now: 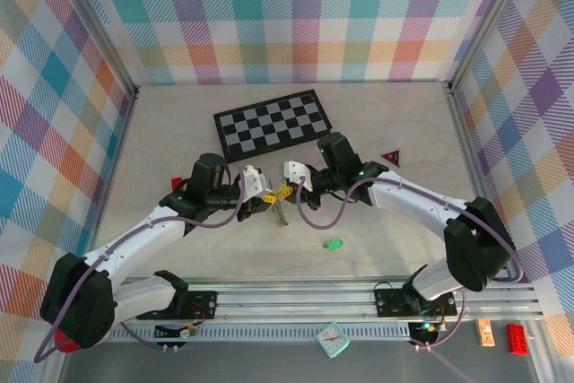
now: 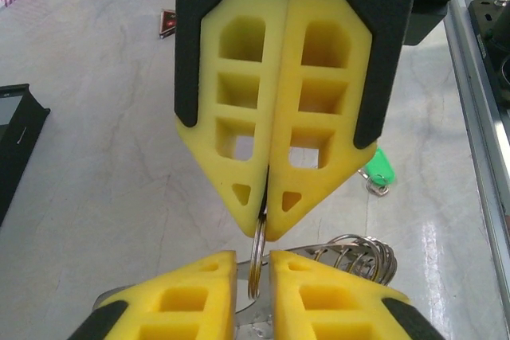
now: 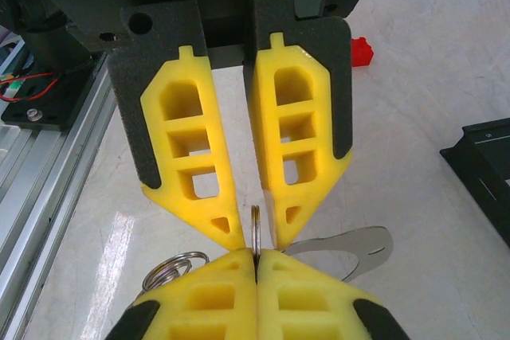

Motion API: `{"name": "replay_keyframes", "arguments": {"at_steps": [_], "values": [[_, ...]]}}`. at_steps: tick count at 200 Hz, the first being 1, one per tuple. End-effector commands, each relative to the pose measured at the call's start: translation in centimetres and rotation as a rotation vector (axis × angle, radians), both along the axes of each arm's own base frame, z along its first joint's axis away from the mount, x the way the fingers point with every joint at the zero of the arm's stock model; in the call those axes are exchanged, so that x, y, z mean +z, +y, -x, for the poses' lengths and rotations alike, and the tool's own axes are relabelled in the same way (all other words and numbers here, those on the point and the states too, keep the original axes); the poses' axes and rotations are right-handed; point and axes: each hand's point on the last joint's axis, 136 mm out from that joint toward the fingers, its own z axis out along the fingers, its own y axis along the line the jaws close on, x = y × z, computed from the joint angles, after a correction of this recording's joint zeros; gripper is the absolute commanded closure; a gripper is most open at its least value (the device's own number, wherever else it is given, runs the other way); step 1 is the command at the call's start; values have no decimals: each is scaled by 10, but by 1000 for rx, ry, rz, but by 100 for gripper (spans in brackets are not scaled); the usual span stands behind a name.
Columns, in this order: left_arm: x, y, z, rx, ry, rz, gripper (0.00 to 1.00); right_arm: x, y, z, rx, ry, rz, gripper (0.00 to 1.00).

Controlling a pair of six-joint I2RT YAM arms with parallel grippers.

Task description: Put the keys on the keyring

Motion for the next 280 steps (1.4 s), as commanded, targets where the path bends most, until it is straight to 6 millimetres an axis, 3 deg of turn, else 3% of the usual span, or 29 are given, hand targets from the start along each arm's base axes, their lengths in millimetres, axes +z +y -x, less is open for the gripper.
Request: {"name": "replay_keyframes", "arguments": {"at_steps": [1, 29, 40, 58, 89, 156, 201, 244, 280], "values": [[16, -3, -1, -25, -30, 24, 88, 11, 7, 6, 48, -18, -23, 100], [17, -3, 1, -34, -38, 22, 100, 13, 7, 5, 42, -17, -26, 100], [18, -2, 1, -36, -43, 20, 100, 16, 6, 3, 19, -28, -37, 85], [19, -1, 3, -40, -50, 19, 100, 26, -5, -4, -34, -29, -94, 78], [23, -2, 5, -45, -72, 40, 100, 37, -25, -12, -129, -46, -195, 77], [26, -4, 5, -46, -64, 61, 100, 30, -29, -2, -143, 11, -228, 77], [32, -2, 0, -4, -46, 68, 100, 30, -23, 14, -112, 22, -192, 78], [47, 12, -41, 300, 125, 45, 100, 35, 1, 38, -72, 5, -186, 81], [65, 15, -54, 499, 288, 136, 100, 37, 19, 35, -157, 26, -236, 82]]}}
